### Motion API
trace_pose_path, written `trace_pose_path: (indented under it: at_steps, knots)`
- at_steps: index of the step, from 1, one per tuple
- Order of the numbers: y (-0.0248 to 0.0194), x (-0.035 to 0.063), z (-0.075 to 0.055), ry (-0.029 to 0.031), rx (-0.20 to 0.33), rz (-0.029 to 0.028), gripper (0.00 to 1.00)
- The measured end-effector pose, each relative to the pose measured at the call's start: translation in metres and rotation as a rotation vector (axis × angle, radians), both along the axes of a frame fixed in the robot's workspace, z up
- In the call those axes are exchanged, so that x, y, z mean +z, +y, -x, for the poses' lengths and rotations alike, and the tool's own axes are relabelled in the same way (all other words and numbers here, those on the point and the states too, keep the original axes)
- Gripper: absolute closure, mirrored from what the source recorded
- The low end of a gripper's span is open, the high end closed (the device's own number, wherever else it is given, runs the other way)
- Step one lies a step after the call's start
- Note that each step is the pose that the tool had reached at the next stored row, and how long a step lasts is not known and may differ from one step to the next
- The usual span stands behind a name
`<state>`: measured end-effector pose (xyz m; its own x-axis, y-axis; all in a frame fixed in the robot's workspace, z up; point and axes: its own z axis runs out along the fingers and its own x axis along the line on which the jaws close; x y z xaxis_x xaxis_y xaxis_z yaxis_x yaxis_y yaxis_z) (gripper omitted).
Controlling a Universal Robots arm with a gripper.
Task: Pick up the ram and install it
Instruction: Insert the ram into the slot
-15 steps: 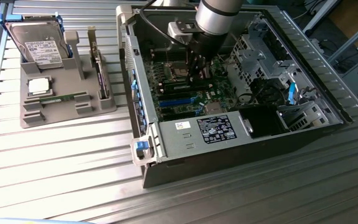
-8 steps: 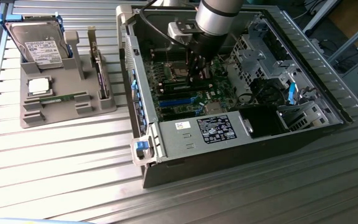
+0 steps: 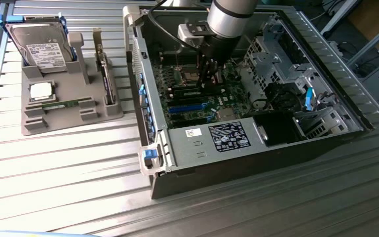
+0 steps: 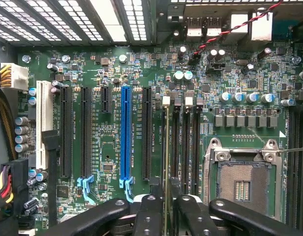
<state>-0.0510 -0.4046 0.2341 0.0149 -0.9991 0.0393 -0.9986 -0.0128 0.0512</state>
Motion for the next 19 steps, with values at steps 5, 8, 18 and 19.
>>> trace_pose_path:
  at_steps: [5,8,18,19]
  knots:
    - [0.0006,0.0155,0.0,-0.0009,0.0,0.004,0.8]
    - [0.0006,0.0156,-0.009,0.0019,0.0,0.0037,0.88]
    - [0.0006,0.0151,-0.1,0.0651,0.0,0.0036,0.89]
    - [0.0006,0.0151,-0.108,0.0687,0.0,0.0038,0.89]
